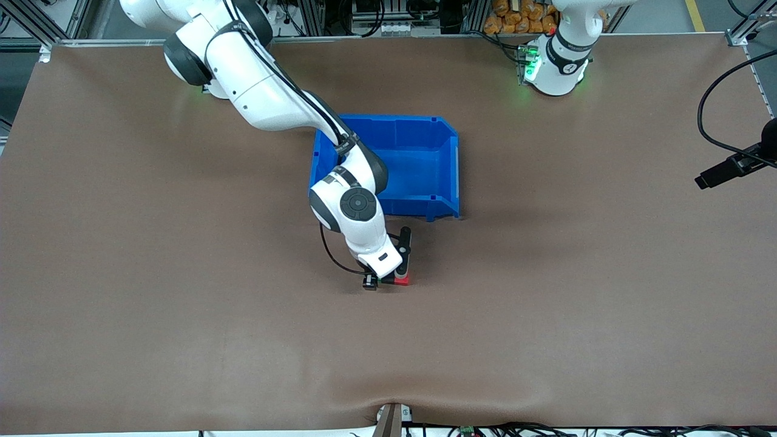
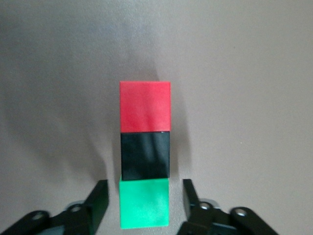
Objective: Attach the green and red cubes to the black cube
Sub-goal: 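Move the green cube with the right gripper against the black cube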
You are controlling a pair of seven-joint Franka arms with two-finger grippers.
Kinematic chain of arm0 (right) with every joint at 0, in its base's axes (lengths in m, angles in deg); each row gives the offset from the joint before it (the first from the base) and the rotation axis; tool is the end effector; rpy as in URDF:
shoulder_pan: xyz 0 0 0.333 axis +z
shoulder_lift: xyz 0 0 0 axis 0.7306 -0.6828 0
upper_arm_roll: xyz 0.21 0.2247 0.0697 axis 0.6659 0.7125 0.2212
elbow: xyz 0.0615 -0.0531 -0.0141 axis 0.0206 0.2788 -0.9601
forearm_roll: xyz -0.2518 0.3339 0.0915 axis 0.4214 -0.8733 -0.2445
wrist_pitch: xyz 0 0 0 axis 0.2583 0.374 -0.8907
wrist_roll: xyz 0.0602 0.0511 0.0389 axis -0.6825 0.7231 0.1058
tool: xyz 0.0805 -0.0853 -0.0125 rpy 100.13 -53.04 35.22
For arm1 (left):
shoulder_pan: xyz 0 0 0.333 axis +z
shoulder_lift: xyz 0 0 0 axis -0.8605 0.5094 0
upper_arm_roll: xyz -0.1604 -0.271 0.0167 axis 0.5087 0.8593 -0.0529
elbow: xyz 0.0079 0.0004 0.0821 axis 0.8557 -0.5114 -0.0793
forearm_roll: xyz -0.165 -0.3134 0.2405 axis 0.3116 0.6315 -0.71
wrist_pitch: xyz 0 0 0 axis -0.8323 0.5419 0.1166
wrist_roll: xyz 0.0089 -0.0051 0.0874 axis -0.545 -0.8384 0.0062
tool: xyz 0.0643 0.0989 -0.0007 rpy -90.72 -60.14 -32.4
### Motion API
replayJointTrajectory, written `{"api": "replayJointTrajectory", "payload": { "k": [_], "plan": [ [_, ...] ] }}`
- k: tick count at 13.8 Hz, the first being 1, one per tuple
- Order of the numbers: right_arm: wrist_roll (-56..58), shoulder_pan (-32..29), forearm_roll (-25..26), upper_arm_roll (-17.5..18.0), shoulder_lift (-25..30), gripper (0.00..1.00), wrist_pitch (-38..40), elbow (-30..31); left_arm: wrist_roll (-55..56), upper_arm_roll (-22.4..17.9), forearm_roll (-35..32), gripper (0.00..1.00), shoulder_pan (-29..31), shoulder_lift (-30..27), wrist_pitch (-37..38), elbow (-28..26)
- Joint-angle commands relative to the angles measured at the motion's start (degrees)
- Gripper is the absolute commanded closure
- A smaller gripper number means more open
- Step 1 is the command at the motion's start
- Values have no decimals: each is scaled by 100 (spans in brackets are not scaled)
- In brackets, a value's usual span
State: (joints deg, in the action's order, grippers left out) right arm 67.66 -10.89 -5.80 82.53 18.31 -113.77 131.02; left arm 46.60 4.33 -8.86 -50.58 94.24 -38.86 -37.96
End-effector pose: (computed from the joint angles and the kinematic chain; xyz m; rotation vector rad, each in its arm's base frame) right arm 0.6467 0.4976 0.1629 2.2622 2.0242 0.2547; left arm 0.6183 0.0180 0.6135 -2.9838 -0.6291 0.0632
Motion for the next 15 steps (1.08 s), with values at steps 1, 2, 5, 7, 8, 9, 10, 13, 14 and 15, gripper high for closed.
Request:
{"api": "replayJointTrajectory", "payload": {
  "k": [1, 2, 5, 7, 8, 9, 10, 13, 14, 15],
  "plan": [
    [-147, 43, 145, -34, -121, 0, -12, -175, 2, 8, -36, 0, 16, -200, -86, -201],
    [-147, 25, 145, -34, -112, 0, -4, -175, -7, 8, -36, 0, 16, -200, -86, -184],
    [-156, -1, 84, -26, 72, 0, 93, -131, -33, -9, -62, 0, 25, -191, -60, -123],
    [-156, -19, 75, -34, 283, 0, 285, 9, -59, -18, -54, 0, 69, -191, -60, -61],
    [-191, -28, 66, -34, 371, 0, 461, 18, -59, -18, -36, 0, 104, -191, -60, 18],
    [-348, -36, 66, -34, 537, 0, 758, 27, -59, -10, -28, 0, 104, -191, -60, 18],
    [-628, -54, 83, -52, 686, 0, 1074, 27, -68, -1, -27, 0, 96, -200, -60, 27],
    [-1193, -421, 66, -175, 1205, 0, 1735, 27, -77, 43, -36, 0, 96, -235, -7, 27],
    [-1193, -649, 49, -149, 1398, 0, 1911, 27, -86, 43, -45, 0, 96, -262, 2, 27],
    [-1193, -913, -39, -114, 1609, 0, 2087, 27, -112, 35, -80, 0, 96, -384, 11, 19]
  ]
}}
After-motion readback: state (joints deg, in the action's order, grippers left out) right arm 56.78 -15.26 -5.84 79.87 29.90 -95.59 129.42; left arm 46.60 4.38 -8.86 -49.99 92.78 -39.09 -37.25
